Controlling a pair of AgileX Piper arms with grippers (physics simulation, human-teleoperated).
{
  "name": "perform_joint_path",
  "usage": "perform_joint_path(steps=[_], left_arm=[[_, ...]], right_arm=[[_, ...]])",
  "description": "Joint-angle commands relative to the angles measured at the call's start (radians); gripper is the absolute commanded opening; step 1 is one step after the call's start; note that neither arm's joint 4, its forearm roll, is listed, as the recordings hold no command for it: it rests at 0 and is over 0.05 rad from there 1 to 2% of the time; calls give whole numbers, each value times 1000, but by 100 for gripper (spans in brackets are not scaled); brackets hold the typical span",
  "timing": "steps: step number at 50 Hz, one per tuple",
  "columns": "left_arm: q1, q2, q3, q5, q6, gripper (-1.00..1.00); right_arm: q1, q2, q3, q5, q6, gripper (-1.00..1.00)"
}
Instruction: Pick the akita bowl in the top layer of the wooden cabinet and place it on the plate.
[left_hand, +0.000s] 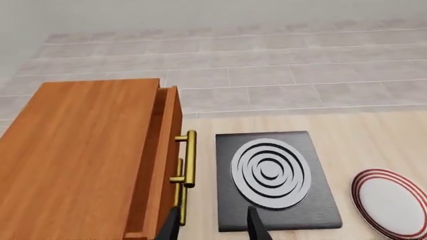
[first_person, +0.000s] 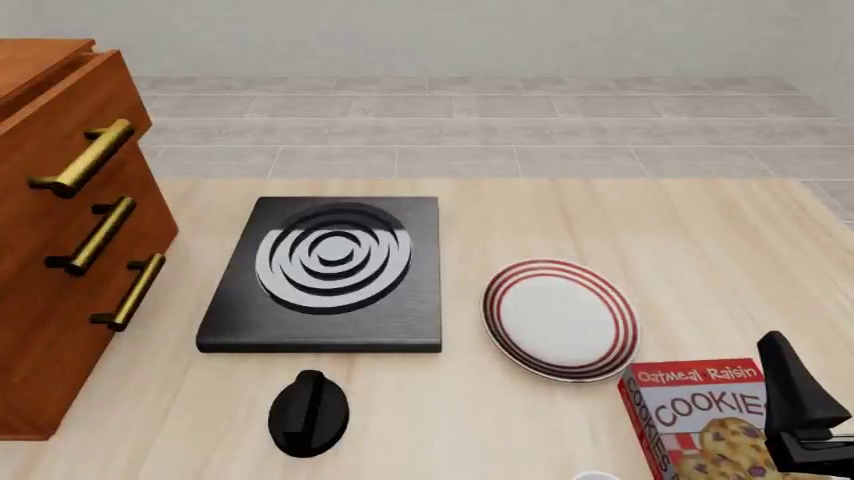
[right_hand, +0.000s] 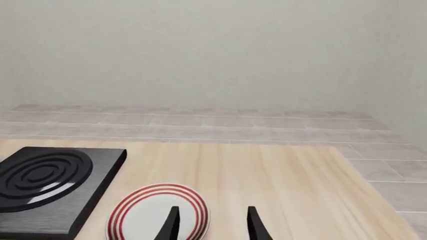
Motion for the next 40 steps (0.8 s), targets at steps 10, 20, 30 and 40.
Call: perform_joint_path(steps=[10, 20, 30, 40], left_arm=[[96, -1, 44, -1, 106, 100], [123, -4, 66, -10, 130, 100], [173, 12, 118, -39, 163, 100], [197, 33, 135, -66, 167, 100]], right_arm=[[0, 0, 0, 0, -2, 100], [1, 0, 0, -1, -2, 100], [3, 0, 0, -3, -5, 100], [1, 0, 1, -5, -9, 100]])
